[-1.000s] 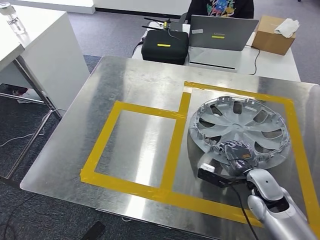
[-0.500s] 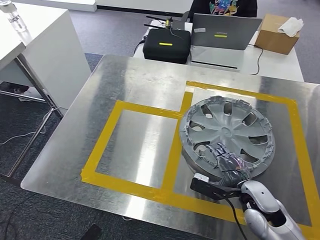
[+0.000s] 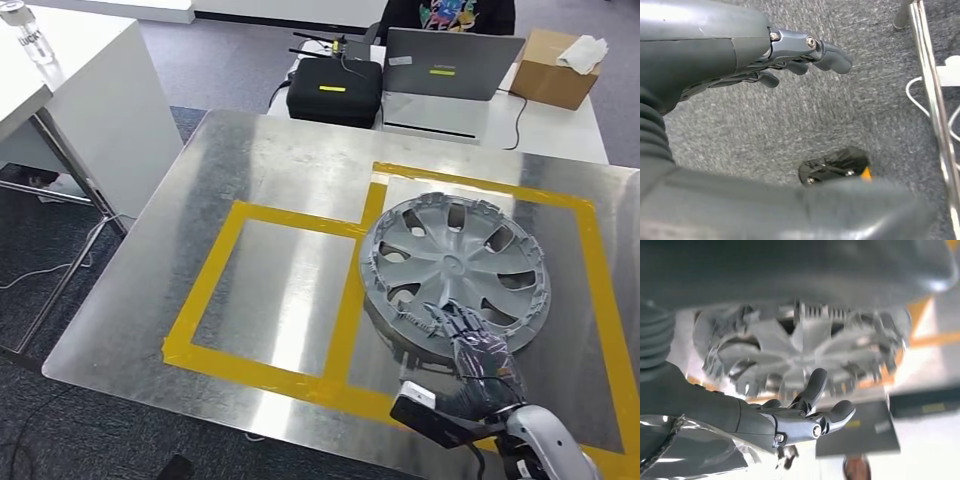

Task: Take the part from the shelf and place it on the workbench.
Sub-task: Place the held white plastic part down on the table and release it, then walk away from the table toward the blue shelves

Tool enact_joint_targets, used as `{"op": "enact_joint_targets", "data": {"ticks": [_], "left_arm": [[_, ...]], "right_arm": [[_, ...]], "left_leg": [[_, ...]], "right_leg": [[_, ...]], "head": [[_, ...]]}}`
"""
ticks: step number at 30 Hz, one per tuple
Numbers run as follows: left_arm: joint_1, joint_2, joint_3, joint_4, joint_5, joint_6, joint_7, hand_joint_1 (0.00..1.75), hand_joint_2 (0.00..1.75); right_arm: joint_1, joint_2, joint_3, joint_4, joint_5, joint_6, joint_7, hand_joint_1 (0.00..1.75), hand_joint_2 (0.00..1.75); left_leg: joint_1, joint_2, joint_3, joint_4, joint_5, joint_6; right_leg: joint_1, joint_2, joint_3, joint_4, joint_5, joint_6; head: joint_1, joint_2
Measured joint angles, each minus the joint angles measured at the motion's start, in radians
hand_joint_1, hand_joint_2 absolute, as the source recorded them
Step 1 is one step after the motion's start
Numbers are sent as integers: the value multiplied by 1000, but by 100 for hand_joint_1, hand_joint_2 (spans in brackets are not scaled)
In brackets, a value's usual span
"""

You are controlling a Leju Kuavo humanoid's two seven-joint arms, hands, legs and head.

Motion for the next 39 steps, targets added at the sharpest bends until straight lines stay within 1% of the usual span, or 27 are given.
{"op": "enact_joint_targets", "data": {"ticks": [3, 5, 7, 8, 10, 13, 14, 15, 16, 18, 19, 20, 21, 23, 24, 25, 28, 29, 30, 31, 33, 34, 35, 36, 37, 38, 39], "left_arm": [[16, -1, 40, 0, 15, -10, -43, 0, 0], [26, -4, 61, 0, 17, -11, -57, 0, 0], [37, -10, 84, -1, 13, -17, -67, 0, 0], [42, -14, 95, -1, 9, -21, -71, 0, 0], [49, -21, 115, -4, -5, -29, -74, 0, 0], [51, -32, 141, -9, -33, -35, -74, 0, 0], [51, -36, 149, -11, -45, -37, -73, 0, 0], [52, -40, 157, -13, -57, -37, -72, 0, 0], [52, -44, 165, -14, -71, -36, -70, 0, 0], [52, -52, 181, -15, -96, -32, -68, 0, 0], [53, -56, 189, -16, -106, -30, -69, 0, 0], [53, -58, 196, -16, -113, -27, -70, 0, 0], [53, -61, 203, -16, -118, -25, -71, 0, 0], [52, -65, 214, -16, -124, -22, -74, 0, 0], [51, -66, 219, -16, -126, -21, -75, 0, 0], [49, -67, 224, -16, -128, -20, -77, 0, 0], [43, -69, 238, -16, -134, -19, -88, 0, 0], [42, -69, 244, -16, -136, -18, -93, 0, 0], [42, -69, 249, -15, -138, -16, -98, 0, 0], [42, -70, 254, -14, -140, -15, -102, 0, 0], [40, -71, 264, -13, -143, -13, -109, 0, 0], [38, -71, 269, -12, -145, -12, -112, 0, 0], [36, -73, 273, -11, -147, -11, -115, 0, 0], [34, -74, 278, -10, -148, -9, -118, 0, 0], [32, -76, 283, -10, -149, -8, -122, 0, 0], [31, -76, 288, -10, -149, -6, -124, 0, 0], [30, -78, 293, -10, -150, -4, -126, 0, 0]], "right_arm": [[129, -7, -56, -150, 50, -168, 4, 0, 0], [218, 3, -100, -225, 65, -285, 18, 0, 0], [324, 37, -163, -289, 41, -389, 15, 0, 0], [369, 63, -200, -308, 20, -420, 2, 0, 0], [441, 125, -281, -330, -11, -438, -49, 0, 0], [499, 245, -411, -343, -22, -398, -161, 0, 0], [507, 298, -463, -344, -27, -374, -202, 0, 0], [511, 353, -520, -342, -36, -351, -242, 0, 0], [513, 409, -583, -335, -50, -333, -275, 0, 0], [514, 507, -713, -293, -86, -333, -307, 0, 0], [515, 545, -773, -255, -109, -353, -303, 0, 0], [516, 575, -823, -212, -133, -379, -292, 0, 0], [518, 601, -863, -168, -154, -407, -283, 0, 0], [519, 637, -908, -101, -180, -454, -273, 0, 0], [520, 650, -921, -76, -186, -469, -271, 0, 0], [521, 662, -932, -54, -192, -481, -263, 0, 0], [519, 695, -958, 12, -216, -503, -201, 0, 0], [516, 702, -963, 39, -223, -512, -177, 0, 0], [515, 709, -966, 69, -230, -525, -155, 0, 0], [513, 716, -969, 99, -235, -539, -138, 0, 0], [508, 728, -971, 161, -244, -570, -100, 0, 0], [503, 733, -971, 193, -246, -588, -77, 0, 0], [497, 737, -970, 225, -246, -608, -51, 0, 0], [492, 741, -969, 255, -246, -628, -25, 0, 0], [488, 745, -966, 283, -245, -650, 4, 0, 0], [486, 748, -960, 307, -243, -669, 31, 0, 0], [484, 752, -951, 328, -241, -685, 56, 0, 0]], "left_leg": [[-3, -2, 0, 1, -3, 2], [-5, -3, 1, 2, -6, 5], [-7, -5, 2, 4, -10, 8], [-8, -6, 2, 5, -12, 9], [-10, -6, 3, 7, -16, 13], [-8, -4, 7, -1, -11, 21], [-4, -2, 10, -7, -6, 24], [-1, -1, 11, -13, -2, 28], [2, 1, 12, -17, 1, 30], [3, 1, 8, -17, 3, 30], [4, 1, 6, -17, 5, 28], [5, 1, 3, -17, 8, 26], [6, 1, 1, -17, 10, 22], [8, 2, -3, -16, 16, 13], [7, 2, -4, -16, 20, 6], [6, 3, -3, -15, 23, 0], [7, 1, -5, -15, 35, -20], [8, 2, -9, -10, 24, -26], [10, 2, -18, 10, -2, -31], [11, 2, -30, 50, -46, -35], [12, 3, -56, 174, -146, -39], [12, 3, -60, 227, -174, -39], [11, 3, -50, 251, -178, -36], [9, 2, -24, 237, -163, -30], [7, -3, 17, 188, -137, -21], [3, -17, 69, 117, -113, -8], [-1, -32, 119, 40, -99, 4]], "right_leg": [[-3, -3, -3, -1, -2, 2], [-5, -5, -2, -1, -5, 5], [-7, -6, 0, -1, -8, 8], [-8, -6, 1, -1, -9, 9], [-10, -5, 3, -1, -11, 11], [-10, -4, 8, -2, -14, 18], [-10, -4, 6, 7, -25, 21], [-10, -4, -3, 33, -49, 24], [-12, -4, -22, 80, -83, 27], [-16, -4, -73, 200, -149, 35], [-19, -4, -89, 240, -160, 39], [-21, -4, -87, 246, -151, 41], [-24, -5, -68, 214, -125, 43], [-28, -6, 5, 80, -62, 46], [-27, -4, 33, 28, -36, 43], [-27, -2, 45, -5, -22, 39], [-22, 3, 30, -12, -9, 14], [-22, 2, 23, -11, -4, 5], [-23, -1, 15, -12, 3, -5], [-23, -3, 6, -13, 11, -12], [-20, -6, -14, -12, 28, -20], [-17, -5, -24, -12, 36, -21], [-13, -3, -32, -11, 44, -22], [-9, 0, -40, -11, 53, -23], [-5, 6, -48, -10, 62, -23], [-3, 12, -56, -9, 71, -23], [1, 19, -66, -8, 81, -22]], "head": [[0, 0], [0, 0], [0, 0], [0, 0], [0, 0], [0, 0], [0, 0], [1, 0], [2, 0], [2, 0], [2, 0], [3, 0], [3, 0], [3, 0], [2, 0], [1, 0], [0, 0], [-1, 0], [-2, 0], [-3, 0], [-4, 0], [-5, 0], [-4, 0], [-4, 0], [-4, 0], [-4, 0], [-3, 0]]}}
